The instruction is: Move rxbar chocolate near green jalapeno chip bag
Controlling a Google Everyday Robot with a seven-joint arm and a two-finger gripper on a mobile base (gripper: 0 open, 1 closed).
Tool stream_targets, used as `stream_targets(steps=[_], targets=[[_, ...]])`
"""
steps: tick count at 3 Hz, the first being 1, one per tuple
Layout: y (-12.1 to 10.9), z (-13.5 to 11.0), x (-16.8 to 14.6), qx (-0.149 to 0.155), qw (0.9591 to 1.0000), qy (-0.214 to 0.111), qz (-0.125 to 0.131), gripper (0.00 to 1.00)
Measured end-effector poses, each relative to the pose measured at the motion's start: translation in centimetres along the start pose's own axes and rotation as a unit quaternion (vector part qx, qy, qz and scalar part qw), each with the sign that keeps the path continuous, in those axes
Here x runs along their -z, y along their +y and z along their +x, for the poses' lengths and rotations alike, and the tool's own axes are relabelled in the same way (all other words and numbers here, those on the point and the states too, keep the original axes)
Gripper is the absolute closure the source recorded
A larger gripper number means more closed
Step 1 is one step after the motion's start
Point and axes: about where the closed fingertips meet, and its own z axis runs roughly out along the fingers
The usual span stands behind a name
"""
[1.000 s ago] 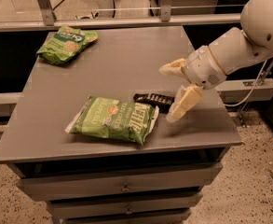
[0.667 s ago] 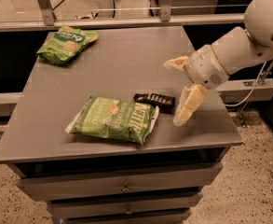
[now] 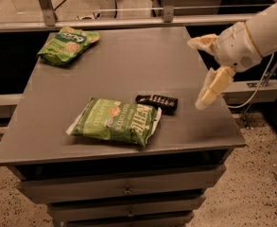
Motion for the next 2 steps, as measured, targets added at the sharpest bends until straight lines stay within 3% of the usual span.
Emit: stream_targets(steps=[1,2], targets=[[-1.5,-0.5,5.6,0.008,0.9977,-0.029,0.061,0.0],[-1.7,-0.7,6.8,0.008,0.9967,-0.036,0.073,0.0]])
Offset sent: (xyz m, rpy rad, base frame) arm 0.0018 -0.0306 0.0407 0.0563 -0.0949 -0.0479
